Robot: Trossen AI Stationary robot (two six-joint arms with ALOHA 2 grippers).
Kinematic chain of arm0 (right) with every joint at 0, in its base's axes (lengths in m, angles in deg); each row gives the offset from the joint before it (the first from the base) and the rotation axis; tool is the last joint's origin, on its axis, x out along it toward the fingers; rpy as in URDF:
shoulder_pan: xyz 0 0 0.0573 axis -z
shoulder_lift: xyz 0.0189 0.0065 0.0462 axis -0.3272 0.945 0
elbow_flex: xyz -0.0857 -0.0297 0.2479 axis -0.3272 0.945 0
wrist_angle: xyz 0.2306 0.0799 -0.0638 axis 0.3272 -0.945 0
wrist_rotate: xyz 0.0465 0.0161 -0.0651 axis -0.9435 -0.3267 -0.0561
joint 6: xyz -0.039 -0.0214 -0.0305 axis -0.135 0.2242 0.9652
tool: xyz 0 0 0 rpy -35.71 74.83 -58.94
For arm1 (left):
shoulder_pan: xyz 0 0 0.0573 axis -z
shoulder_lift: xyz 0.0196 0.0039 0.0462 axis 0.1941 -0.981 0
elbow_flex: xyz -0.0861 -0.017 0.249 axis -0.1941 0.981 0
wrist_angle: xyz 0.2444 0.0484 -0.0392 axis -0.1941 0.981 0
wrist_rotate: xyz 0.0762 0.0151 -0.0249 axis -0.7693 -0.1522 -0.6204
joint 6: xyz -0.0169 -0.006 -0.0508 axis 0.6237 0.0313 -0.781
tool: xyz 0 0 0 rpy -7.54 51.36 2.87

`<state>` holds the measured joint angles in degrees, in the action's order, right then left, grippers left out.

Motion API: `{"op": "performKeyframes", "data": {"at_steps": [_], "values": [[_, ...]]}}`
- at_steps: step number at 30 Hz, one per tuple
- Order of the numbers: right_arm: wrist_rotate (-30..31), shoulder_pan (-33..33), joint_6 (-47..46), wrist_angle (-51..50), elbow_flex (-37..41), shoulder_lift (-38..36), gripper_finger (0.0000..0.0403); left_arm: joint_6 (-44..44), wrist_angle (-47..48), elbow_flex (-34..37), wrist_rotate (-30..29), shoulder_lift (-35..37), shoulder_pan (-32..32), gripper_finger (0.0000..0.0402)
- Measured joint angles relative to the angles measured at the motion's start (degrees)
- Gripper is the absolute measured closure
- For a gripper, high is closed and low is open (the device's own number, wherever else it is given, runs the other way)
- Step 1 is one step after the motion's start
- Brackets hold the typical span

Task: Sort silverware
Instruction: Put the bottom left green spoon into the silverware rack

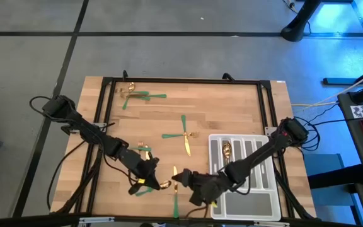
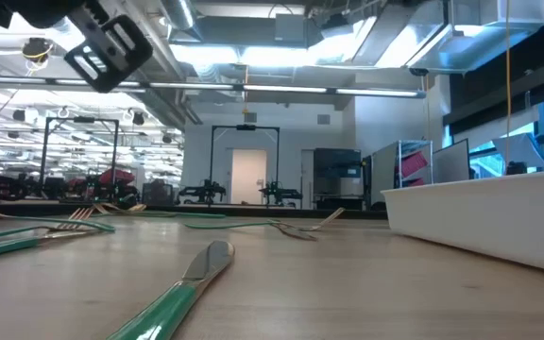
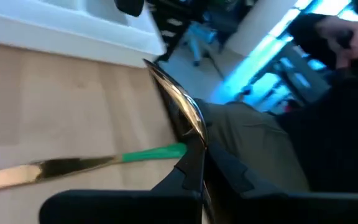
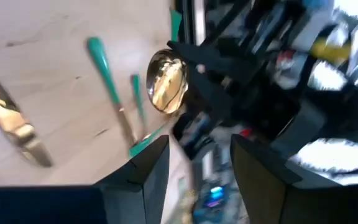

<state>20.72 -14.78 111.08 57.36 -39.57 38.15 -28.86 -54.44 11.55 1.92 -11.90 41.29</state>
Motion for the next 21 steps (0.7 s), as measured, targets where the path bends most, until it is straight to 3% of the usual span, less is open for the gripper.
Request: {"op": "performKeyframes", "data": {"at_steps": [4,11,17,21], "values": [[-0.4,0.1,1.9,-0.7,-1.7,0.0,0.023,0.9,-0.8,0.0,1.2,0.0,-0.1,0.0399],[-10.0,0.1,8.9,-1.7,-1.8,2.1,0.023,1.9,-0.5,0.0,1.6,0.0,-0.1,0.0399],[-9.6,0.2,18.3,5.5,-1.8,6.4,0.023,2.0,-0.3,0.0,1.7,0.0,-0.2,0.0398],[-6.1,0.1,25.7,10.5,-1.8,8.4,0.023,2.0,-0.3,0.0,1.7,0.0,-0.2,0.0398]]}}
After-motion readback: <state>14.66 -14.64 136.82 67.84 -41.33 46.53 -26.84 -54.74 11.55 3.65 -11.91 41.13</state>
